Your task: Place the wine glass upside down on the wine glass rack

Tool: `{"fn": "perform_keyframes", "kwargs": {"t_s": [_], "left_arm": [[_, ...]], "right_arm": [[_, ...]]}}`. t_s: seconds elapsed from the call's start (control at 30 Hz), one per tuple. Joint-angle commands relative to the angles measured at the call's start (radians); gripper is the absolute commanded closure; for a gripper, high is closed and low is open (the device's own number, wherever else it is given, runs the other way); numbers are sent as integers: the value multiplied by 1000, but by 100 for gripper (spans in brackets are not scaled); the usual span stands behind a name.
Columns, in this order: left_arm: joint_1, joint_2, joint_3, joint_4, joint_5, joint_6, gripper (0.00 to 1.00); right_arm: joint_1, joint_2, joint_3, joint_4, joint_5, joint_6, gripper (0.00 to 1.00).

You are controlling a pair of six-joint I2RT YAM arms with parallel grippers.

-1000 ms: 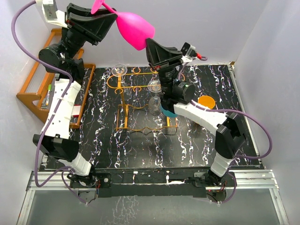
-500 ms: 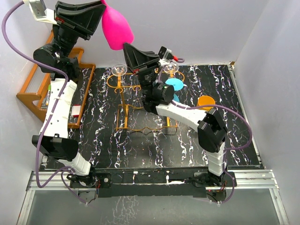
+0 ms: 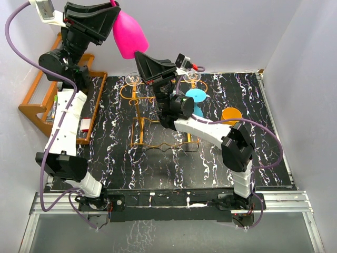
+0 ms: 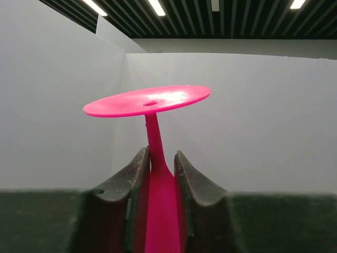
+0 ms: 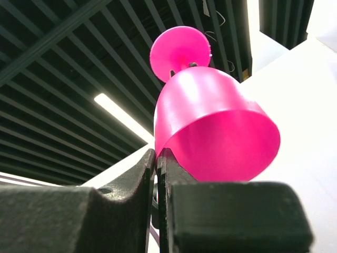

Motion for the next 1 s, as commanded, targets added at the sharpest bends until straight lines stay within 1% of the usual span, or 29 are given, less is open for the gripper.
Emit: {"fn": "perform_keyframes", "kwargs": {"t_s": [0.0, 0.03, 0.07, 0.23, 0.4, 0.43, 0.53, 0.57, 0.6, 0.7, 0.73, 0.83, 0.9, 0.97], "left_arm": [[-4, -37, 8, 27, 35, 17, 89], [-4, -37, 10, 27, 39, 21, 97], [-4, -38, 13, 27, 45, 26, 100], [-4, -37, 47, -25, 105, 76, 100], [0, -46, 80, -138, 127, 181, 100], [1, -46, 95, -161, 128, 201, 100], [8, -41, 139, -211, 138, 240, 100], [9, -39, 151, -224, 141, 252, 100], [11, -39, 159, -230, 143, 258, 100], [19, -38, 176, -265, 138, 285, 100], [23, -38, 180, -272, 137, 289, 100], [33, -40, 187, -309, 132, 309, 100], [40, -46, 193, -343, 133, 330, 100], [46, -56, 195, -387, 135, 365, 100]], "right_arm": [[7, -49, 0, 323, -45, -20, 92], [6, -50, -2, 322, -45, -20, 92], [8, -52, -4, 319, -43, -21, 92], [6, -60, -10, 295, -60, -16, 92], [8, -92, -41, 278, -70, -11, 92], [7, -105, -54, 269, -69, -7, 88], [7, -153, -99, 220, -62, 3, 67], [8, -173, -116, 196, -57, 7, 57], [8, -186, -133, 176, -56, 7, 43], [8, -265, -192, 138, -56, -24, 6], [8, -283, -212, 129, -53, -32, 2], [8, -335, -270, 92, -34, -50, 2], [10, -374, -306, 26, -25, -46, 2], [13, -417, -329, -79, -18, -34, 2]]}}
